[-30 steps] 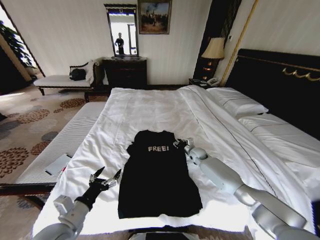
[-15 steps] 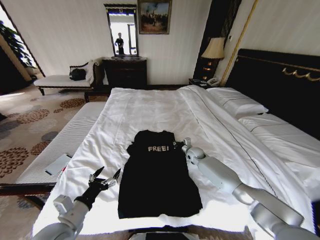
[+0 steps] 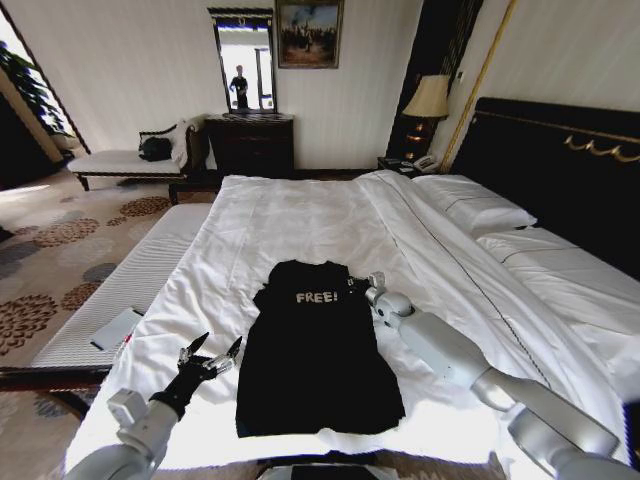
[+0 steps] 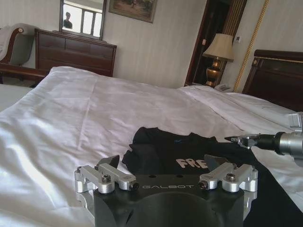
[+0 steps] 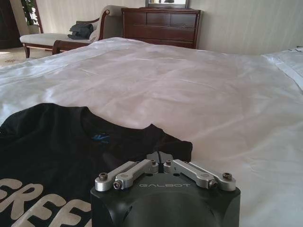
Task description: Fold the clothes on the bed.
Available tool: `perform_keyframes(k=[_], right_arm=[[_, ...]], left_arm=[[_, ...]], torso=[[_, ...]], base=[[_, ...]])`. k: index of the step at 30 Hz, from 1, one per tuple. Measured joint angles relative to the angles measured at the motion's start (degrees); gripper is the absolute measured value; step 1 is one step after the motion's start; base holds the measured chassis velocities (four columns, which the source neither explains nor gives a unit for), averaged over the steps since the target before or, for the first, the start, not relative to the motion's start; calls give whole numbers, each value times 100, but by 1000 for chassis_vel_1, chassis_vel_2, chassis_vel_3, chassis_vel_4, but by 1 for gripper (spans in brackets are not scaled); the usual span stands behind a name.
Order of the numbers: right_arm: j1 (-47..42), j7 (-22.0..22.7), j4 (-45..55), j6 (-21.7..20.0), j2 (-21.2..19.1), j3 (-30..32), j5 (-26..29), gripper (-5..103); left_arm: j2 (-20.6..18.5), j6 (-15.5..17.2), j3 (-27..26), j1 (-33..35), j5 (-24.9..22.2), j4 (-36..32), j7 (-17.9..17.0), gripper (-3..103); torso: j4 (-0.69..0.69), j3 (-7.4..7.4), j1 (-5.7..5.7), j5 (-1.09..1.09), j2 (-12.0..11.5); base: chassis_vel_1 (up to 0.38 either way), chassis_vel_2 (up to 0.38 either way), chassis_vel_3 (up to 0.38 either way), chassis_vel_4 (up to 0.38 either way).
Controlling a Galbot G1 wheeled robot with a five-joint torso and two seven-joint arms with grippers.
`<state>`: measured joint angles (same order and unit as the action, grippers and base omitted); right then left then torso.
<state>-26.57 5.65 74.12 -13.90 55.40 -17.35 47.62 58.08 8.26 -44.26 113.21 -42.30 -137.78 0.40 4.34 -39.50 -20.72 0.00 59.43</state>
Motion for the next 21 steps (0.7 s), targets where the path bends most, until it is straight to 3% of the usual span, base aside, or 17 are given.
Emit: perform_keyframes(k=[2,7,9,10,11,14,16,17,20,21], right_arm=[[2,15,45,-63,-17,0,25,-2],[1,51,124,-178,-32,-3,94,14],[-15,61,180,-220,-50,-3,94,14],[-38,69,229,-249,-68,-3,94,25],[-54,71,260,-263,-81,-3,94,25],[-94,127,334,-328,-120,-2,30,41],[-89,149,322,-354,-120,-2,25,41],[-68,208,286,-431,-120,-3,25,47],[95,569,293,-1174,-190,-49,313,63],[95,569,293,-1174,-190,-49,313,63]], left_arm=[[10,0,10,0,6,-9,0,100],[29,0,-1,31,15,-23,0,100],[32,-2,-5,39,19,-23,0,100],[34,-2,-5,39,21,-23,0,100],[34,-2,-3,38,23,-23,0,100],[29,-3,40,1,30,-21,0,100],[26,-3,49,-6,32,-20,0,100],[19,-3,62,-15,35,-19,0,100],[9,-2,63,-14,41,-17,0,100],[9,-2,63,-14,41,-17,0,100]], torso=[[0,0,0,0,0],[-1,0,0,0,0],[-1,0,0,0,0],[-1,0,0,0,0],[-1,0,0,0,0],[0,0,0,0,0],[0,0,0,0,0],[0,0,0,1,0],[0,0,0,1,0],[0,0,0,1,0]], base=[[0,0,0,0],[0,0,0,0],[0,0,0,0],[0,0,0,0],[0,0,0,0],[0,0,0,0],[0,0,0,0],[0,0,0,0],[0,0,0,0],[0,0,0,0]])
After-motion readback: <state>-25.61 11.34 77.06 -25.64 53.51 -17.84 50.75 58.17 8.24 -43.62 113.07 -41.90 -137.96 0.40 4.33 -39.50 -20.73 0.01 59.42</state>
